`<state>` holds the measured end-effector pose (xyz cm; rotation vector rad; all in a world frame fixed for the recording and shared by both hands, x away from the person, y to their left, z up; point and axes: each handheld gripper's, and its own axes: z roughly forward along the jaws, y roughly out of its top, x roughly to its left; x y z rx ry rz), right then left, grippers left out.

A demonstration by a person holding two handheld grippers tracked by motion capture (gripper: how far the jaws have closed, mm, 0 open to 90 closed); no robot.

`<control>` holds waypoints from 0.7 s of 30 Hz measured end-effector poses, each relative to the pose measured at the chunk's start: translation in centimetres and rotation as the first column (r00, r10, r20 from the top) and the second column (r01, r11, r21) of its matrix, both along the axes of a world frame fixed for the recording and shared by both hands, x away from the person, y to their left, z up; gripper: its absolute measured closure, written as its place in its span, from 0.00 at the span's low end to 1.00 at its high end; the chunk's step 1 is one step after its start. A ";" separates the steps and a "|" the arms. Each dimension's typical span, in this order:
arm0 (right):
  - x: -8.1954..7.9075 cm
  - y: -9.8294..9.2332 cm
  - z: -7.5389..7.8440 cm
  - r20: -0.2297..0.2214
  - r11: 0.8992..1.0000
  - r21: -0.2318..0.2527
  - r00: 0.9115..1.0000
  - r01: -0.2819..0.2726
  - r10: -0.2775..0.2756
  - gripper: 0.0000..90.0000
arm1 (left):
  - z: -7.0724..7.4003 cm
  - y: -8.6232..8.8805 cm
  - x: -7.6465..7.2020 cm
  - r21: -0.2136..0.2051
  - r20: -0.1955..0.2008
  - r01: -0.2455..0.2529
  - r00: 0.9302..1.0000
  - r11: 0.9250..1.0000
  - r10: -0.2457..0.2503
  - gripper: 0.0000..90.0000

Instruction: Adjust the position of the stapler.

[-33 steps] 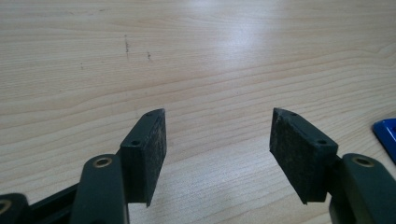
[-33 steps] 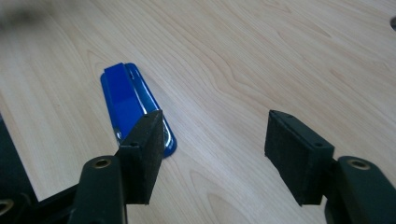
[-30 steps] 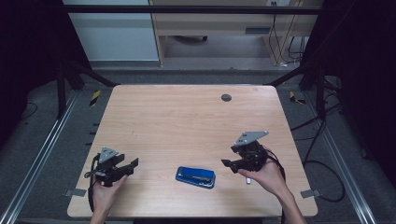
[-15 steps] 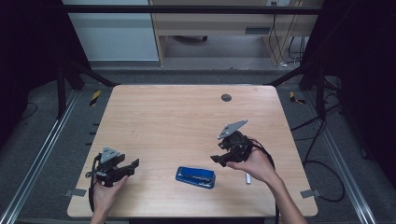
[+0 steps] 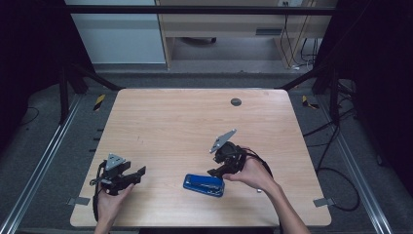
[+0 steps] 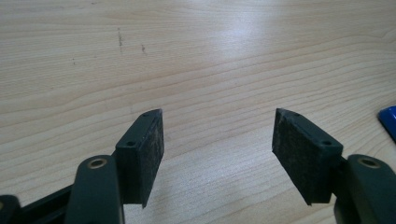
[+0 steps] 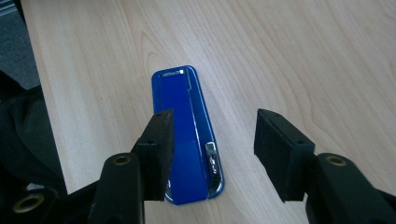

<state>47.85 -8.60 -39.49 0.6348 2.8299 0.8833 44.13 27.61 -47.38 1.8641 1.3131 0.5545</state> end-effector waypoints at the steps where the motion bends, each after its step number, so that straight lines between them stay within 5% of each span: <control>1: 0.0 0.2 -0.2 -0.007 1.000 -0.003 1.000 -0.006 0.006 0.54 | 0.0 0.0 0.0 -0.001 -0.001 0.001 1.000 1.000 -0.001 0.38; 21: -0.1 2.3 -4.4 -0.060 0.989 -0.075 0.990 -0.129 0.125 0.58 | -0.1 -0.2 0.1 0.010 -0.004 0.014 1.000 1.000 -0.014 0.38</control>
